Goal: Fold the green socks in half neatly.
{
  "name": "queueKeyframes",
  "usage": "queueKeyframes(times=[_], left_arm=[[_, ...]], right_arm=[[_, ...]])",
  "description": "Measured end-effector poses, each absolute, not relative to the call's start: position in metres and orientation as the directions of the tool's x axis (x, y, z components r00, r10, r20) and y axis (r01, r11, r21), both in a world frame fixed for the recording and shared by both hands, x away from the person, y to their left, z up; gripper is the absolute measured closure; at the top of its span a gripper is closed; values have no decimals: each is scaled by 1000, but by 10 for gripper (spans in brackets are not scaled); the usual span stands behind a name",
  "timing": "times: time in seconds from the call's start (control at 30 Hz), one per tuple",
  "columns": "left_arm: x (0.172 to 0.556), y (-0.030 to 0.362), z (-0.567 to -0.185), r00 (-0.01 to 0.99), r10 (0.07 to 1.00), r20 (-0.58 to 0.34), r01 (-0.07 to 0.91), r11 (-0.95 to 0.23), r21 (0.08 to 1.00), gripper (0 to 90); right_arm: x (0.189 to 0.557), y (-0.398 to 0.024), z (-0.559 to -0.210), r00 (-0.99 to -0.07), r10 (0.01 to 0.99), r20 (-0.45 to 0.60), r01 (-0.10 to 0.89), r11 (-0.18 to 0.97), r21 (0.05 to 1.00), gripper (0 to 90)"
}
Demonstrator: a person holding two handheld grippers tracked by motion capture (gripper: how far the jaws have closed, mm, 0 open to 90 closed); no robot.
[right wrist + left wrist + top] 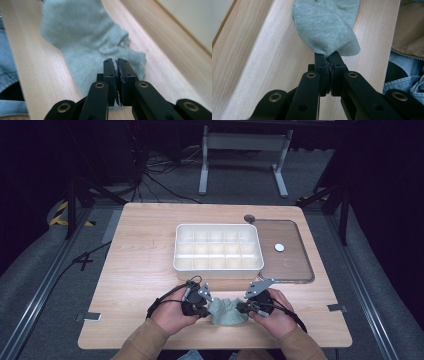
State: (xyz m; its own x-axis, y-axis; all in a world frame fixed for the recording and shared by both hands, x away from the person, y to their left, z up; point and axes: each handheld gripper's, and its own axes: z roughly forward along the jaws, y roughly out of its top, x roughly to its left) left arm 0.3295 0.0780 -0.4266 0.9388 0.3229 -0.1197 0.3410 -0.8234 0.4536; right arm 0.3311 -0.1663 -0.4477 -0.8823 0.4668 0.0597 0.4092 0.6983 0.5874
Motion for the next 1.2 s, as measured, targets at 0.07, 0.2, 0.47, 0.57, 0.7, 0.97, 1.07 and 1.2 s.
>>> queueKeyframes(times=[0.07, 0.2, 0.47, 0.57, 0.7, 0.97, 1.07, 1.2], left_arm=[[331, 77, -426, 941, 317, -119, 335, -824, 457, 873], [332, 75, -427, 940, 317, -125, 338, -823, 457, 869], [335, 60, -424, 942, 312, -123, 332, -818, 469, 869], [336, 56, -425, 943, 308, -122, 329, -819, 470, 867], [336, 47, -429, 944, 309, -117, 326, -823, 466, 850], [331, 42, -430, 945, 302, -123, 321, -799, 509, 683], [330, 46, -425, 944, 300, -140, 327, -783, 529, 660], [328, 44, -422, 946, 294, -137, 320, -778, 540, 635]], right_arm=[[332, -165, -452, -883, 466, 60, 412, 707, 574, 875], [333, -160, -460, -894, 440, 84, 401, 702, 588, 892], [333, -159, -462, -902, 421, 93, 387, 697, 604, 897], [332, -157, -462, -904, 416, 94, 384, 697, 605, 897], [332, -157, -462, -907, 411, 95, 380, 699, 606, 897], [330, -166, -450, -901, 424, 95, 388, 685, 617, 869], [328, -177, -436, -890, 448, 84, 394, 666, 633, 865], [326, -185, -427, -886, 456, 82, 398, 659, 638, 873]])
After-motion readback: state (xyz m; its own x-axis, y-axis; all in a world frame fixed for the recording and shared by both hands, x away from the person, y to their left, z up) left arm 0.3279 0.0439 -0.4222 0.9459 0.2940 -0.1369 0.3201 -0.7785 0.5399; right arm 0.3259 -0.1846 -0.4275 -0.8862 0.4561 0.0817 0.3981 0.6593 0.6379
